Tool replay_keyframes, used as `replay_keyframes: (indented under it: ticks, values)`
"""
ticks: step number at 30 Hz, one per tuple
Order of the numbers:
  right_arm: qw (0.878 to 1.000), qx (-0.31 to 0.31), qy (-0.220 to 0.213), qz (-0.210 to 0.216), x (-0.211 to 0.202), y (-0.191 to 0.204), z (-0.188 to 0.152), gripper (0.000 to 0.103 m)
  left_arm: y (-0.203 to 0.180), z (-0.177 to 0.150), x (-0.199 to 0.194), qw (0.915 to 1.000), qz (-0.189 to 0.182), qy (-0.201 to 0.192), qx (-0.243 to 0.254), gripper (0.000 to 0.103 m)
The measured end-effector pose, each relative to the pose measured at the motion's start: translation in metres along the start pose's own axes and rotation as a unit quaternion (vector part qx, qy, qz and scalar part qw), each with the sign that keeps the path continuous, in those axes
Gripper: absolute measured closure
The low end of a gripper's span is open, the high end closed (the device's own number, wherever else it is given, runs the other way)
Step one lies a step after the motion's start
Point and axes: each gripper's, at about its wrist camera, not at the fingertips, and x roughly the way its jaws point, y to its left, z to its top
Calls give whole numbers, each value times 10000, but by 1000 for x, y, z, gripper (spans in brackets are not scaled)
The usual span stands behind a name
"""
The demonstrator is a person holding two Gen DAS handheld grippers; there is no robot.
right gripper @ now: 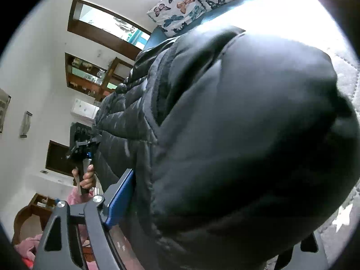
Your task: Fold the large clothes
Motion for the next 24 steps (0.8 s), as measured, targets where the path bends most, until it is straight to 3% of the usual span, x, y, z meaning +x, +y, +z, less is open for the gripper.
replay_keyframes:
  ticks: [3,8,13,15,19,24]
  values:
    - [9997,182,52,129,8,-8,3,5,-6,-1,6,10000,44,18,-38,2]
    - [9997,213,-113,84,5,-2,-1,7,-15,-7,14,9998,110,13,-149,0]
    - [9989,-142,-400,-180,-10,28,-7,36,-51,-19,4,9977,570,-315,179,27]
    - [9977,-282,-519,-329,-17,41,-10,41,-71,-24,-1,9954,765,-457,359,33]
    - [9950,-537,-651,-543,-35,65,-18,47,-110,-30,-4,9911,988,-584,675,40]
    - [9908,-680,-876,-772,-68,78,-28,48,-158,-38,3,9903,900,-591,875,42]
